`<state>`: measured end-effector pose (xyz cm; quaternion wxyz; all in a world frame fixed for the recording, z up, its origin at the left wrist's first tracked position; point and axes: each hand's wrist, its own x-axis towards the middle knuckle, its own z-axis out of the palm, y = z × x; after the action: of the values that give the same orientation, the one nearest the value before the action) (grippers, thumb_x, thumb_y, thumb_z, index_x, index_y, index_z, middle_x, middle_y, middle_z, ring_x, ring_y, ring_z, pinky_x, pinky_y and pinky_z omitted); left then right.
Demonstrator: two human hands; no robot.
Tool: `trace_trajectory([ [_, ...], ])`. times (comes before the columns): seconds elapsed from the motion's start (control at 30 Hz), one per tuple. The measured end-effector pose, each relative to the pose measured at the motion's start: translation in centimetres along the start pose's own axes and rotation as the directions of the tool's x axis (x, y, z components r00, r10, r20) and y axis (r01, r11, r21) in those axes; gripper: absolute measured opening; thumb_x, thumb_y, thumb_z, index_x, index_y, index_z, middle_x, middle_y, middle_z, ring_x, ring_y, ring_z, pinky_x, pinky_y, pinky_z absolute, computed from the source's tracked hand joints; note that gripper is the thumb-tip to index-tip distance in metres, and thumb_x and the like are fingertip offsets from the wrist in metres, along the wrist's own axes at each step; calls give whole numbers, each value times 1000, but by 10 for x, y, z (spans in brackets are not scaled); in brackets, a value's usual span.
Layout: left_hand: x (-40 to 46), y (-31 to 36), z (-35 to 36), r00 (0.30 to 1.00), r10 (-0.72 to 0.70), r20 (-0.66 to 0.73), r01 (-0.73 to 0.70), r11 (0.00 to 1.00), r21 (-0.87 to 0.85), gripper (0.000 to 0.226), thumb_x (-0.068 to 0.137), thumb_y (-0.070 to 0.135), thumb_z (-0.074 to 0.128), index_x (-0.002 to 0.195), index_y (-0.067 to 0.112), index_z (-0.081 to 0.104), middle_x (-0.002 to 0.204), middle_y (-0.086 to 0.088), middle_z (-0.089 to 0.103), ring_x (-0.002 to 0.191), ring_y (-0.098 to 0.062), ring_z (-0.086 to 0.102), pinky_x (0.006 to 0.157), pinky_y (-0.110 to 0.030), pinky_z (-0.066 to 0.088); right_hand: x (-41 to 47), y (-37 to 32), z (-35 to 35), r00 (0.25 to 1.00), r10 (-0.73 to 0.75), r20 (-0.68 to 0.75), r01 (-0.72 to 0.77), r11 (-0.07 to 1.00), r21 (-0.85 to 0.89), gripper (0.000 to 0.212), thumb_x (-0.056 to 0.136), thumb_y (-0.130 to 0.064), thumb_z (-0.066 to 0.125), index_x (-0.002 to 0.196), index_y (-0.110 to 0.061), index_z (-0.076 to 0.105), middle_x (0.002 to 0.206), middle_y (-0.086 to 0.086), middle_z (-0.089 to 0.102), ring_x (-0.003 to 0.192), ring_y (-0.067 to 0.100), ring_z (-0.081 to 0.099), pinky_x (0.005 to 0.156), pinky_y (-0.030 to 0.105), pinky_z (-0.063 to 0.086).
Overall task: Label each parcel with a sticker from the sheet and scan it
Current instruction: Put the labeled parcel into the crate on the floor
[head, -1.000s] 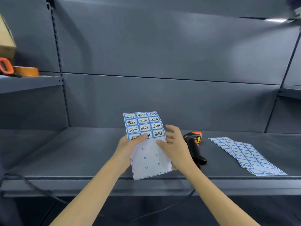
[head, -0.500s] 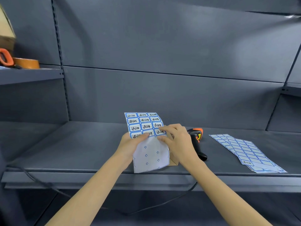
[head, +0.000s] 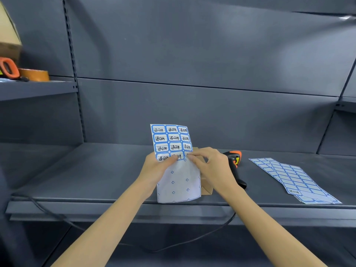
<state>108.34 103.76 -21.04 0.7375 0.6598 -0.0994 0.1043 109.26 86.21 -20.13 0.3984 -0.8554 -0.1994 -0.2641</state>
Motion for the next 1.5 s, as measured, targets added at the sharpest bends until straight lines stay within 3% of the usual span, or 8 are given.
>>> trace_trajectory([
  [0.2,-1,-2,0,999,-15,-42,14,1000,-21,24,87,9,66,102,28,67,100,13,73,91,-6,69,72,-20,52,-5,-5,8,957,290,13,-274,886,373,16,85,-31,71,76,-45,73,92,-25,69,86,-2,64,79,16,51],
  [0.3,-2,-2,-3,998,-28,-51,27,1000,-16,23,87,10,66,101,29,67,100,15,73,91,-3,68,75,-22,51,-6,-4,11,842,481,245,-516,582,628,8,86,-30,70,85,-25,76,89,1,73,72,21,64,73,41,55],
  [0.5,-3,-2,-19,991,-78,-110,71,995,-66,26,87,9,66,106,26,66,102,12,73,92,-7,69,72,-24,50,8,4,2,770,571,284,-454,179,873,8,89,-12,65,86,-8,71,78,3,69,60,9,60,56,18,52],
  [0.63,-3,-4,-35,981,-119,-151,98,986,-137,30,86,5,65,112,20,65,107,5,72,97,-15,69,76,-31,52,14,15,-3,841,521,144,-416,455,787,8,89,-17,65,87,-14,72,87,5,69,78,15,60,76,23,51],
  [0.83,-3,-3,-57,963,-165,-215,110,964,-243,35,83,3,66,116,14,65,110,-2,72,102,-24,67,83,-37,53,23,28,10,987,155,-39,-153,987,53,8,83,-41,68,77,-37,71,81,-17,69,78,-2,61,69,3,39],
  [1.17,-7,-2,-75,953,-171,-251,110,965,-239,37,82,5,67,118,14,64,113,-3,70,104,-25,65,79,-36,52,36,43,17,940,39,339,82,939,-335,17,94,-27,57,97,-21,73,98,-7,71,92,12,63,84,29,49],
  [1.33,-7,-1,-76,950,-180,-254,116,962,-249,37,83,5,66,119,13,63,114,-4,70,106,-27,64,84,-39,51,36,32,-2,753,67,654,313,839,-445,31,101,-40,38,100,-21,63,96,-2,64,90,23,55,85,38,46],
  [1.5,-2,8,-60,970,-156,-187,99,954,-281,39,83,6,67,120,14,63,114,-3,70,107,-26,65,90,-42,51,30,9,-10,886,164,434,-125,985,-117,46,99,-51,35,119,-21,62,107,-1,68,98,11,61,93,31,46],
])
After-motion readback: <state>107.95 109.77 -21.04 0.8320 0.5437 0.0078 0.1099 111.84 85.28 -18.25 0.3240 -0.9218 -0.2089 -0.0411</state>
